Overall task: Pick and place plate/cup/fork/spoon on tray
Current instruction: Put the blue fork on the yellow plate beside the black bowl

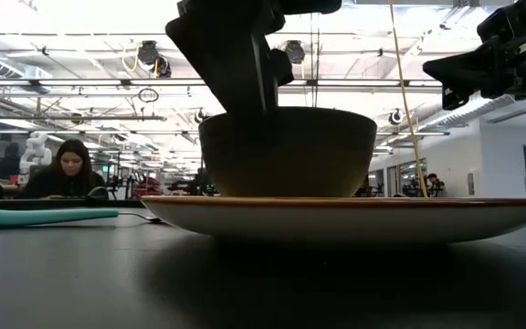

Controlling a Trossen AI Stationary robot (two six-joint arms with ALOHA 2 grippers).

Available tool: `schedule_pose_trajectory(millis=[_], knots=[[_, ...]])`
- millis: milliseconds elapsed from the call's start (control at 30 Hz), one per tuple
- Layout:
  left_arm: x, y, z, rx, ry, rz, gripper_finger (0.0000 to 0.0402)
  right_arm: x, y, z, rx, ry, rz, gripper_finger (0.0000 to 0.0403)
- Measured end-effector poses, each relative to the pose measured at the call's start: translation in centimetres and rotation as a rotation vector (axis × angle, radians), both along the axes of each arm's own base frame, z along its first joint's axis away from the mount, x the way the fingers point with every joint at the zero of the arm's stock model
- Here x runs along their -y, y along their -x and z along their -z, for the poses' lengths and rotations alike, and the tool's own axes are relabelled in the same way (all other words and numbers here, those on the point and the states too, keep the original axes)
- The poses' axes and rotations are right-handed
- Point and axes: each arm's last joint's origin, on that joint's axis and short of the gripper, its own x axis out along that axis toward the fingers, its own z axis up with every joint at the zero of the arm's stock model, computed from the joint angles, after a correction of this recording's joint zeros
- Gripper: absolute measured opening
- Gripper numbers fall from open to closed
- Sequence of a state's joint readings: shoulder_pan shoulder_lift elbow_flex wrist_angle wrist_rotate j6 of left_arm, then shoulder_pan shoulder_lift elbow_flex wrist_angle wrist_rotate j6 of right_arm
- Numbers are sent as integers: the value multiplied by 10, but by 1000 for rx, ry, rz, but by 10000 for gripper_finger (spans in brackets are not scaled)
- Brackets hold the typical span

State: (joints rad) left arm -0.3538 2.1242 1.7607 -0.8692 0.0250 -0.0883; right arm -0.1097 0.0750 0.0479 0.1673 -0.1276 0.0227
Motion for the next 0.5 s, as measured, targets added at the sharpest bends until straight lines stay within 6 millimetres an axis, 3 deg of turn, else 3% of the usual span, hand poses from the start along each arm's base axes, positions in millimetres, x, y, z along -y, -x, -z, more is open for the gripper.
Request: schedule_pose_trajectory(millis=[233,500], knots=[[0,0,0,0,-1,4,248,0,0,0,0,0,0,0],[0,0,0,1,-1,4,253,0,0,0,0,0,0,0]])
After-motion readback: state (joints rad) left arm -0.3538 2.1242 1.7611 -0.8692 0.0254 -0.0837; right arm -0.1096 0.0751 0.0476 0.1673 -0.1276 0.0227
